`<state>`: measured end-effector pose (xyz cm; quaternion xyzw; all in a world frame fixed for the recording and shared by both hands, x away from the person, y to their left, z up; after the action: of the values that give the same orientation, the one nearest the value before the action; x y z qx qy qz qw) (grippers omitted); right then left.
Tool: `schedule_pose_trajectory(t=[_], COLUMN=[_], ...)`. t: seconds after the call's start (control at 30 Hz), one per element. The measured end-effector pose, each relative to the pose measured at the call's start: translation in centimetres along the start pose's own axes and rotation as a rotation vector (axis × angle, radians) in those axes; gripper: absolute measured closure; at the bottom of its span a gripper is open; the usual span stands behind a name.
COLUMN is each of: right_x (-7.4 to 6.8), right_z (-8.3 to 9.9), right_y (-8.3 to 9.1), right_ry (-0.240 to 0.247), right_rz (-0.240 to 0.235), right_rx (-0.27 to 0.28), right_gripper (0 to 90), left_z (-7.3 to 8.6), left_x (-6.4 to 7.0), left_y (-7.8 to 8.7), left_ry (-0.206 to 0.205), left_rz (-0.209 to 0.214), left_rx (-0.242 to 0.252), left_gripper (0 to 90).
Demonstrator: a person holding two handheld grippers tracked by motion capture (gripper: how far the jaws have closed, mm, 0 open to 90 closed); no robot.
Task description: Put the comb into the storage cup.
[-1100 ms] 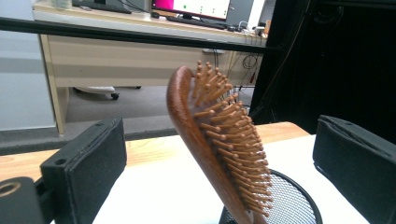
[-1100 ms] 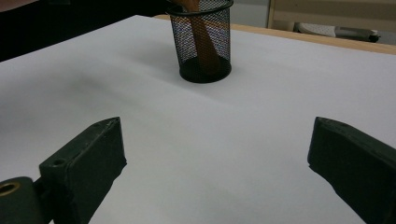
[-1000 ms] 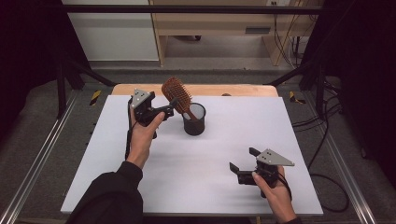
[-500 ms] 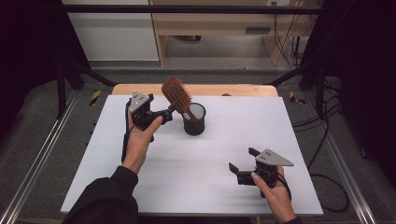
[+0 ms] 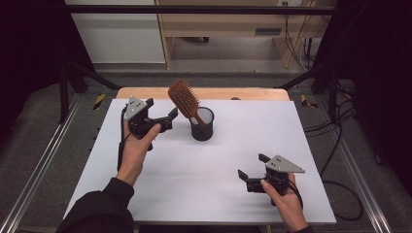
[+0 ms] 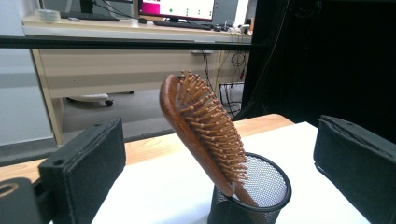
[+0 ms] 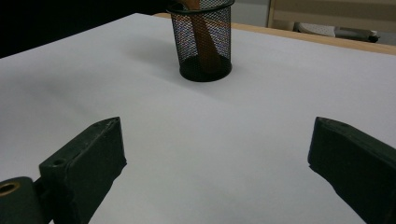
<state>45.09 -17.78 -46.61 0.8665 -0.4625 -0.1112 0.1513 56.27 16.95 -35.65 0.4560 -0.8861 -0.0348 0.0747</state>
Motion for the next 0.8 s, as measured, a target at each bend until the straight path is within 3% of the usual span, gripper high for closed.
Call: schedule_pose_trajectory(t=[0.4, 0.8], right_x=[0.1, 0.8], right_z=[0.1, 0.1], right_y=[0.0, 0.4], right_ry=[0.006, 0.004], right_rz=[0.006, 0.026], right_rx=[-0.005, -0.001], right_gripper=[4.3, 5.1], left_z=[-0.7, 0.1], left_x=[-1.1, -3.0], left_y=[2.4, 4.9], left_ry=[0.018, 0.024], left_rz=[-0.005, -0.042], left_rx=[0.039, 0.066], left_gripper=[2.4, 2.2])
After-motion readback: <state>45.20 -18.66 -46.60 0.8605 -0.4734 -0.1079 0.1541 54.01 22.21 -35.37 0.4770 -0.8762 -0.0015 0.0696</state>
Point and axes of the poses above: each handheld gripper's, and its own axes: y roughly backward along the jaws, z roughly out of its underside, x roughly to its right, the point moved 4 cm from there along -y, roughly forward along the jaws, and after that the axes turned 4 degrees about z, right-handed, at the moved point
